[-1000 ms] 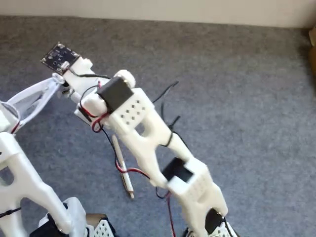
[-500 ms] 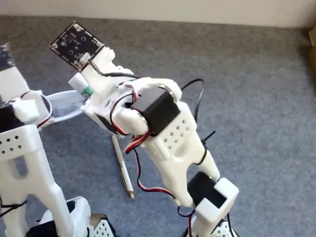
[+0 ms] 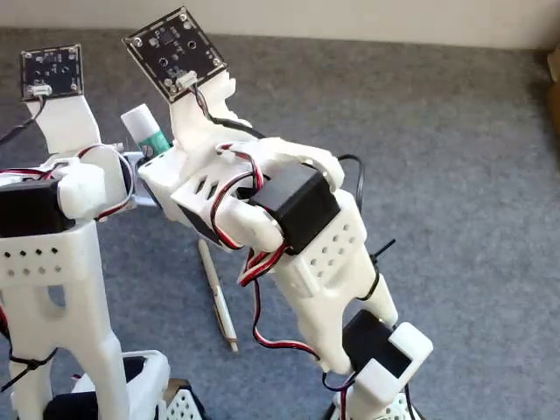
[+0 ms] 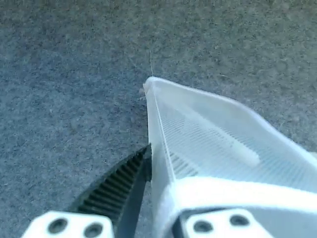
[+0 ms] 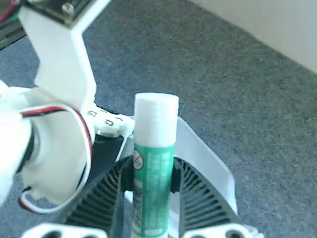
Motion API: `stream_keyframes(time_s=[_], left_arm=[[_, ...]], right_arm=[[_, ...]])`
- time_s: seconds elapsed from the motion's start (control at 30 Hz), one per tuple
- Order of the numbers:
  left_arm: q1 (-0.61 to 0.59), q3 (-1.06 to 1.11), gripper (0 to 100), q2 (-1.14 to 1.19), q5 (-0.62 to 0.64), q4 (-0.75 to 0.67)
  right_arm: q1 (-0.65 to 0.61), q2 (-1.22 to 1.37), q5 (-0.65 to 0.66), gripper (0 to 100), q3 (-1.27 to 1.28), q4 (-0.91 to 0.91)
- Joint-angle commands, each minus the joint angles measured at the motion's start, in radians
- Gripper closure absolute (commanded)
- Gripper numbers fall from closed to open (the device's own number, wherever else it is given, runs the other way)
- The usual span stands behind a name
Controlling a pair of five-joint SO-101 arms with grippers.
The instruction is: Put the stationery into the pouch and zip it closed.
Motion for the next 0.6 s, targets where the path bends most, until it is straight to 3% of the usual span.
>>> stream_keyframes(time_s=[0.0,0.23,0.4,0.57], left_arm=[[0.022,-0.022,94,-0.004,-0.006,-0.005],[0.039,-0.016,95,0.004,-0.006,-0.005],[0.035,-0.027,95,0.131,-0.002,0.002],[-0.039,-0.028,95,0.205,0.046,-0.005]], right_arm=[[0.010,-0.054,-0.012,99.4,-0.010,-0.028],[-0.007,-0.053,-0.012,99.4,-0.097,-0.007],[-0.035,-0.048,-0.012,99.4,-0.145,0.018],[-0.036,-0.047,-0.012,99.4,-0.143,0.018]])
